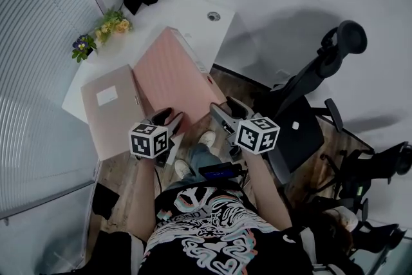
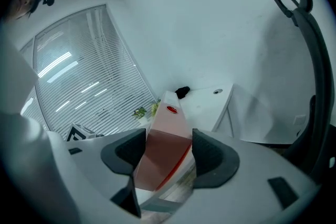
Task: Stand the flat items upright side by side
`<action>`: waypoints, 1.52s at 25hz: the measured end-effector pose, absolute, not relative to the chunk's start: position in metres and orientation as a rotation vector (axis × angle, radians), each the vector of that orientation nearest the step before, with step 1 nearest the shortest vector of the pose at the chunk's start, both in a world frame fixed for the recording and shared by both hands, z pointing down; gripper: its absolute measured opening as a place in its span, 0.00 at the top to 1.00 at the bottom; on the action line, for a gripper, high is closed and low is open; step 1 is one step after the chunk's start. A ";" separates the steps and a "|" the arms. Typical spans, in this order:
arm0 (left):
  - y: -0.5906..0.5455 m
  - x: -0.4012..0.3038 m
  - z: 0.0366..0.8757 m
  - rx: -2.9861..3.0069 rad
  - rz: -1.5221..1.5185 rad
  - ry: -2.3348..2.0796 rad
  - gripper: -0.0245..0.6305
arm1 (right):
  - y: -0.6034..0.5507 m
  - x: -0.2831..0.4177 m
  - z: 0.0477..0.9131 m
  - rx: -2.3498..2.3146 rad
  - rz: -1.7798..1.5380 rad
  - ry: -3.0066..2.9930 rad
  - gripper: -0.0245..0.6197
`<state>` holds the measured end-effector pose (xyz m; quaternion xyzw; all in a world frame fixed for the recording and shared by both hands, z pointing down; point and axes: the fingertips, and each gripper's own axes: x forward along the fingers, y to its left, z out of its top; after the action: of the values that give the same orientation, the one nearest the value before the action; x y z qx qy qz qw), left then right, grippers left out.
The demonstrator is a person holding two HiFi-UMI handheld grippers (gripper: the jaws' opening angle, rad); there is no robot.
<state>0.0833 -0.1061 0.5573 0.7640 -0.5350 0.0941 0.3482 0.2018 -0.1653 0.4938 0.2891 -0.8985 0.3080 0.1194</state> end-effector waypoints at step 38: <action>-0.114 0.105 0.527 2.020 0.050 -1.238 0.64 | -0.153 0.175 0.446 0.787 0.602 -2.705 0.56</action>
<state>0.1046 -0.1142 0.5274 0.7896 -0.4842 0.0197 0.3764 0.1748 -0.1527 0.4464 0.2709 -0.9310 0.2073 0.1300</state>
